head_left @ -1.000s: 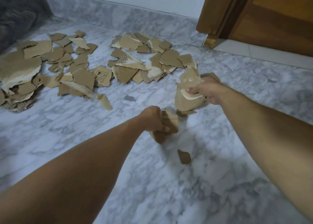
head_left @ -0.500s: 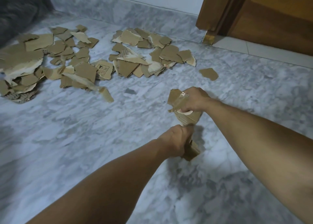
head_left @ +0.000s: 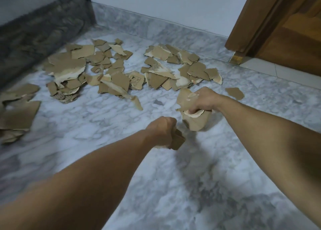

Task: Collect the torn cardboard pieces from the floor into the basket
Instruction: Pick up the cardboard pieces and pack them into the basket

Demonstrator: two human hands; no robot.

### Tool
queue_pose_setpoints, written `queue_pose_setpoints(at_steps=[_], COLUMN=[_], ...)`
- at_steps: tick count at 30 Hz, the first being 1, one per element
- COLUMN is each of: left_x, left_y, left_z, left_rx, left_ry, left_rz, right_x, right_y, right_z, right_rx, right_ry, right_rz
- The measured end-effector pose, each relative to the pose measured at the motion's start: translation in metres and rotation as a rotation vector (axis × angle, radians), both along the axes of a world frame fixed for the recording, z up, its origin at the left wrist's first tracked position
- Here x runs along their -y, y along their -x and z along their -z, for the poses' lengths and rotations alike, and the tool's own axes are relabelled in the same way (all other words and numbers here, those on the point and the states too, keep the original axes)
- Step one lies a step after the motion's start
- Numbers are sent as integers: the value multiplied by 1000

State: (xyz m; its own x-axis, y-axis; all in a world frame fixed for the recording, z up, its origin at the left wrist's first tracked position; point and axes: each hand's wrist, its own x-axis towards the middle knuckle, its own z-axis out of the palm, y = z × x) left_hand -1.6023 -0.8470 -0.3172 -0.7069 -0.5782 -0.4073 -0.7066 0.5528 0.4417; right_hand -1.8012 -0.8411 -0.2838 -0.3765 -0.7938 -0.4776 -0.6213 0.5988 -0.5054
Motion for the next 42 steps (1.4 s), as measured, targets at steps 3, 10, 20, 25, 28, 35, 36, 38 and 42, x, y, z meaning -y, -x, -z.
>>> queue_pose_setpoints(at_steps=[3,10,20,25,28,35,36,38,42], left_x=[40,102,75,45,37,40,44,57,95], left_y=[-39,-164,-351,-441,-492,-569,-576,-586,-590], left_z=[-31,-162,-316,-330,-322,-287,-283,-279,-290], left_rx=[10,113,271,466,497,547,556,629,653], left_ry=[61,218,352,380,338,115,79,26,9], left_rz=[-103,-411,-925,-1069,-1202,-1310,-1288,-1242,-1220], right_x=[35,118,155,150,145,140,143,156,204], right_y=[-34,-143,-333,-450,-510,-609,-613,-615,-589], right_z=[-37,-135,-253,-277,-282,-255,-251,-244,-238], right_rx=[11,101,229,343,364,417,408,401,374], right_ry=[10,139,317,349,372,268,275,307,293], right_rz=[-118,-367,-711,-813,-843,-978,-976,-953,-910])
